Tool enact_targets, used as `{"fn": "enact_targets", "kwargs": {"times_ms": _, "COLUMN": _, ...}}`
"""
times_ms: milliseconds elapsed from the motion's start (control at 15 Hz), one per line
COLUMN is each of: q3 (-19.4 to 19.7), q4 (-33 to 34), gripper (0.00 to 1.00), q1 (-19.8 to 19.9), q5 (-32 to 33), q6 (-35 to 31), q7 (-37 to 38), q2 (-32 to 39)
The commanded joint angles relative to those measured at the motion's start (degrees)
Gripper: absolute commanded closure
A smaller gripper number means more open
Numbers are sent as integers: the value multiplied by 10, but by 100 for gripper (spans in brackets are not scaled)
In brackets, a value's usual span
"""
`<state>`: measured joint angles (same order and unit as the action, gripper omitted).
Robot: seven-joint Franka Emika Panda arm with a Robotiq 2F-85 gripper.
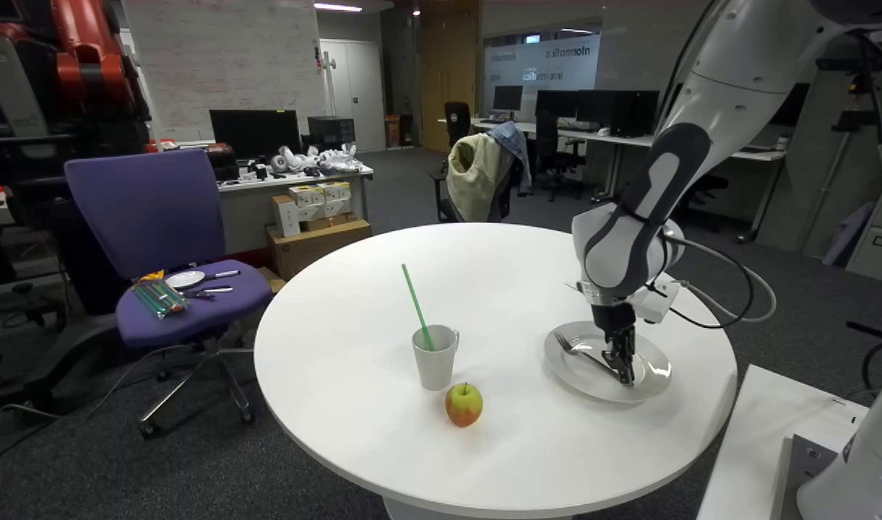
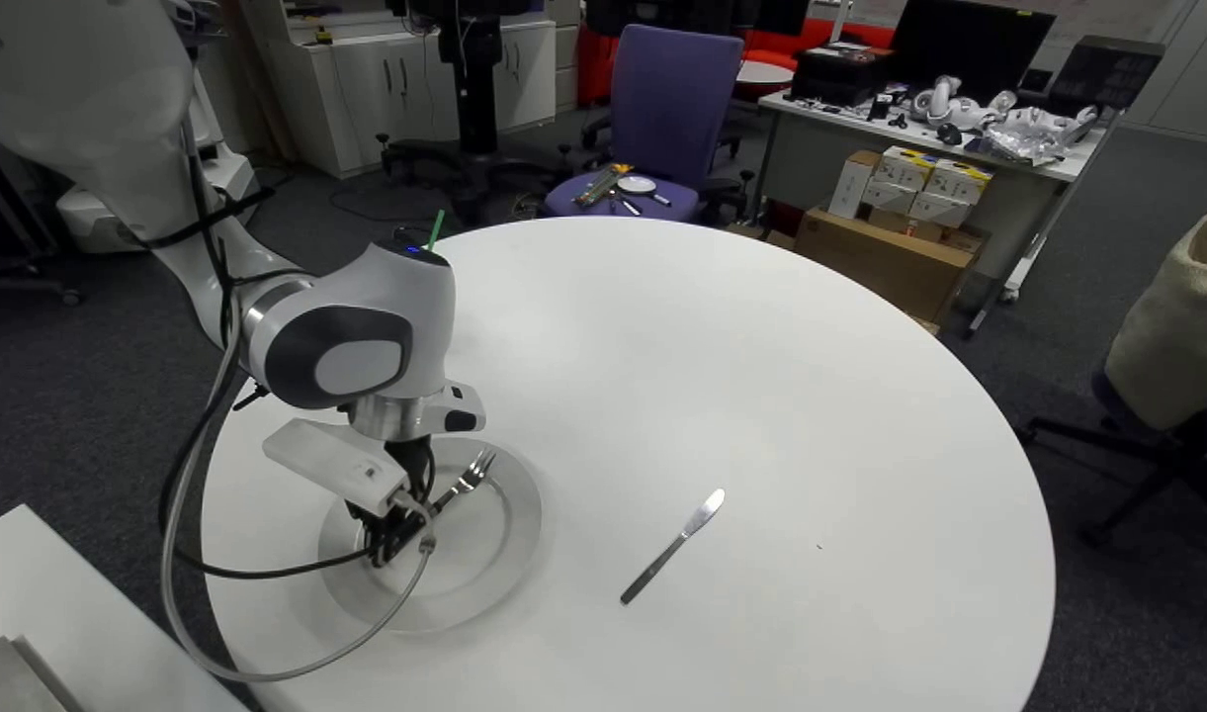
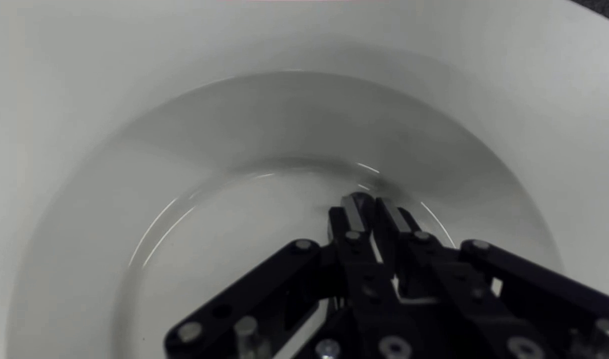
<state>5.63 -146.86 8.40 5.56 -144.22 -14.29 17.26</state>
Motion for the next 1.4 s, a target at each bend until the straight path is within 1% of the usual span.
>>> {"fn": "enact_targets", "kwargs": {"times_ms": 0, "q3": 5, "q4": -5, "gripper": 82, "q1": 7, "q5": 8, "q6": 20, "q7": -14, "q2": -14}}
{"fn": "enact_targets", "kwargs": {"times_ms": 67, "q3": 5, "q4": -5, "gripper": 81, "q1": 7, "q5": 8, "q6": 20, "q7": -14, "q2": -13}}
{"fn": "enact_targets", "kwargs": {"times_ms": 133, "q3": 5, "q4": -5, "gripper": 77, "q1": 7, "q5": 8, "q6": 20, "q7": -13, "q2": -13}}
{"fn": "enact_targets", "kwargs": {"times_ms": 267, "q3": 6, "q4": -5, "gripper": 81, "q1": 6, "q5": 8, "q6": 20, "q7": -13, "q2": -13}}
{"fn": "enact_targets", "kwargs": {"times_ms": 400, "q3": 6, "q4": -5, "gripper": 78, "q1": 7, "q5": 8, "q6": 20, "q7": -13, "q2": -13}}
{"fn": "enact_targets", "kwargs": {"times_ms": 467, "q3": 6, "q4": -7, "gripper": 55, "q1": 6, "q5": 10, "q6": 20, "q7": -13, "q2": -15}}
{"fn": "enact_targets", "kwargs": {"times_ms": 600, "q3": 7, "q4": -18, "gripper": 53, "q1": 1, "q5": 20, "q6": 9, "q7": -8, "q2": -26}}
{"fn": "enact_targets", "kwargs": {"times_ms": 733, "q3": 3, "q4": -33, "gripper": 39, "q1": 2, "q5": 21, "q6": 2, "q7": -18, "q2": -41}}
{"fn": "enact_targets", "kwargs": {"times_ms": 800, "q3": 2, "q4": -45, "gripper": 31, "q1": 1, "q5": 23, "q6": -5, "q7": -21, "q2": -54}}
{"fn": "enact_targets", "kwargs": {"times_ms": 933, "q3": 3, "q4": -69, "gripper": 18, "q1": 0, "q5": 30, "q6": -14, "q7": -30, "q2": -84}}
{"fn": "enact_targets", "kwargs": {"times_ms": 1067, "q3": 4, "q4": -85, "gripper": 16, "q1": 1, "q5": 33, "q6": -15, "q7": -40, "q2": -112}}
{"fn": "enact_targets", "kwargs": {"times_ms": 1133, "q3": 6, "q4": -91, "gripper": 13, "q1": 2, "q5": 34, "q6": -14, "q7": -43, "q2": -123}}
{"fn": "enact_targets", "kwargs": {"times_ms": 1200, "q3": 8, "q4": -92, "gripper": 17, "q1": 4, "q5": 31, "q6": -10, "q7": -46, "q2": -133}}
{"fn": "enact_targets", "kwargs": {"times_ms": 1267, "q3": 12, "q4": -92, "gripper": 19, "q1": 5, "q5": 33, "q6": -9, "q7": -42, "q2": -139}}
{"fn": "enact_targets", "kwargs": {"times_ms": 1333, "q3": 15, "q4": -88, "gripper": 18, "q1": 8, "q5": 31, "q6": -4, "q7": -43, "q2": -141}}
